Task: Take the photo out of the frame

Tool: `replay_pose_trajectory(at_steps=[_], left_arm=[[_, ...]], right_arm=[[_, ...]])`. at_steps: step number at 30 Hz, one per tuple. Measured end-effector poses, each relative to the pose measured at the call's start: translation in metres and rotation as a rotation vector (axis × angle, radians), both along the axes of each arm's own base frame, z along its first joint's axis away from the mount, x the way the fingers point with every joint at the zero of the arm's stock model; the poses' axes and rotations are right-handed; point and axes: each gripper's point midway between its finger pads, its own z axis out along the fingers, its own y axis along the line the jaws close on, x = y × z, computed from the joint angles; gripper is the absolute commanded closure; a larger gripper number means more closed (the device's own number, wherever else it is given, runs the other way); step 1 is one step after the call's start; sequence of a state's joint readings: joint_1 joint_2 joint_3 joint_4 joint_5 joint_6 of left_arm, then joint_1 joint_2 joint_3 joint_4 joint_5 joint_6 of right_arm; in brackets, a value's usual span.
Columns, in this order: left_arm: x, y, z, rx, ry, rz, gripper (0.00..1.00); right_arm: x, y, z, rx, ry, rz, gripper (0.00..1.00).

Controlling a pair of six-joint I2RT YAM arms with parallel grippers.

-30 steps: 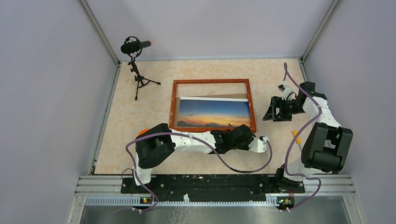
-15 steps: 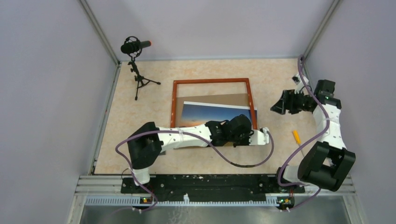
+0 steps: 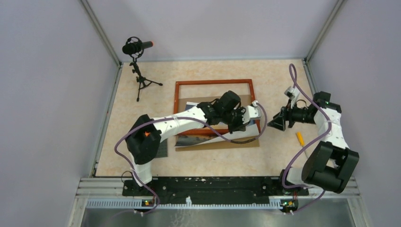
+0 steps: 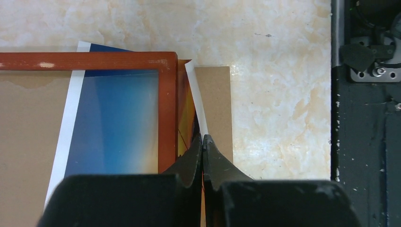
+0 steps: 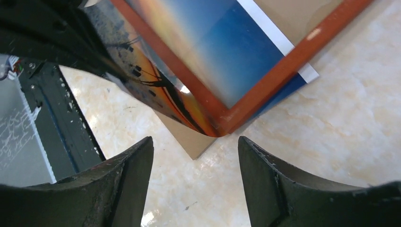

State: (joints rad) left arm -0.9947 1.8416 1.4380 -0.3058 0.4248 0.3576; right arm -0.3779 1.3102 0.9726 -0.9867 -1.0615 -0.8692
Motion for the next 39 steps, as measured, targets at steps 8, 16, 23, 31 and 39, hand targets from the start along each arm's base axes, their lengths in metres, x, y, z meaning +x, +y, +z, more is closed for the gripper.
replay_pose_trajectory(at_steps=[8,16,23,31,39], left_arm=[[0.012,0.000,-0.003,-0.038,0.180,-0.032,1.00],[0.026,0.010,-0.010,-0.090,0.389,-0.012,1.00],[0.022,0.008,-0.004,-0.127,0.423,-0.051,1.00],[0.010,0.013,-0.020,-0.162,0.410,-0.091,1.00],[0.015,0.009,-0.013,-0.204,0.379,-0.111,0.99]], right_arm=[[-0.022,0.019,-0.004,0.061,-0.048,0.135,0.47],[-0.030,0.044,-0.017,0.087,-0.044,0.250,0.51],[-0.020,0.058,-0.021,0.071,-0.085,0.295,0.49],[-0.014,0.071,-0.033,0.077,-0.068,0.342,0.52],[-0.017,0.080,-0.046,0.100,0.001,0.371,0.78]])
